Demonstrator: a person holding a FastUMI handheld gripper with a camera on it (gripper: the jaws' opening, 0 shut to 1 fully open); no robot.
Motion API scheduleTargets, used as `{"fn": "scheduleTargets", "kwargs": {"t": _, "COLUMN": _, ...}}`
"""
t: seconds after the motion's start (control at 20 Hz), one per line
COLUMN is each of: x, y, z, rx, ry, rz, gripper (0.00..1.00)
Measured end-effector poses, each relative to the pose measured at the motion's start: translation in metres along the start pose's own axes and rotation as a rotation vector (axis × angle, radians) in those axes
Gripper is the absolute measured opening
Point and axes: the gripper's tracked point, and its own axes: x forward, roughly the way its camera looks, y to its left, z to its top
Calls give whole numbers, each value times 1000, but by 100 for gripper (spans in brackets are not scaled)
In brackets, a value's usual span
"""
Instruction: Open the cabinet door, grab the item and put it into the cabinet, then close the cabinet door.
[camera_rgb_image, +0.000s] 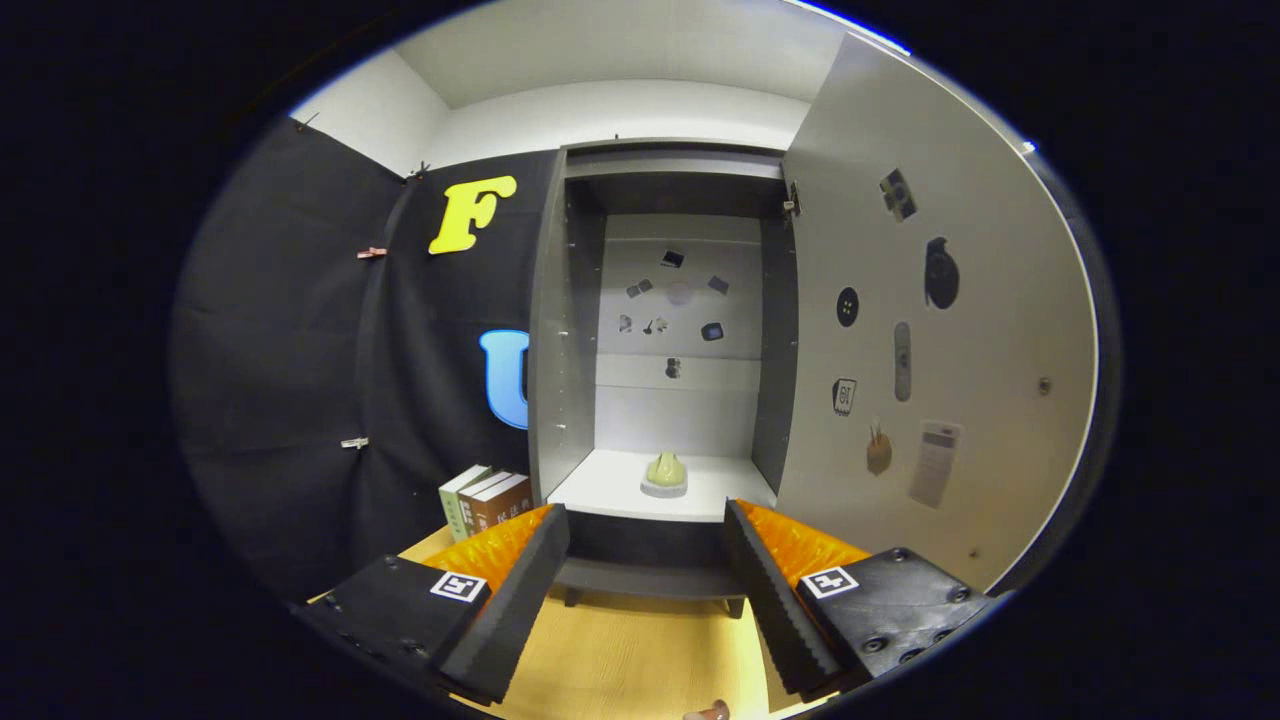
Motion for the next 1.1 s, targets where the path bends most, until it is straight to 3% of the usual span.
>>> {"fn": "scheduleTargets", "kwargs": {"t": 0.2, "x": -63, "y": -23, "z": 10, "rx": 95, "ry": 21, "rz": 121, "gripper": 98}}
{"fn": "scheduleTargets", "kwargs": {"t": 0.55, "x": -150, "y": -124, "z": 15, "rx": 66, "ry": 31, "rz": 100, "gripper": 98}}
{"fn": "scheduleTargets", "kwargs": {"t": 0.8, "x": -146, "y": -204, "z": 1, "rx": 56, "ry": 50, "rz": -2, "gripper": 98}}
{"fn": "scheduleTargets", "kwargs": {"t": 1.1, "x": -107, "y": -220, "z": -7, "rx": 140, "ry": 51, "rz": 51, "gripper": 98}}
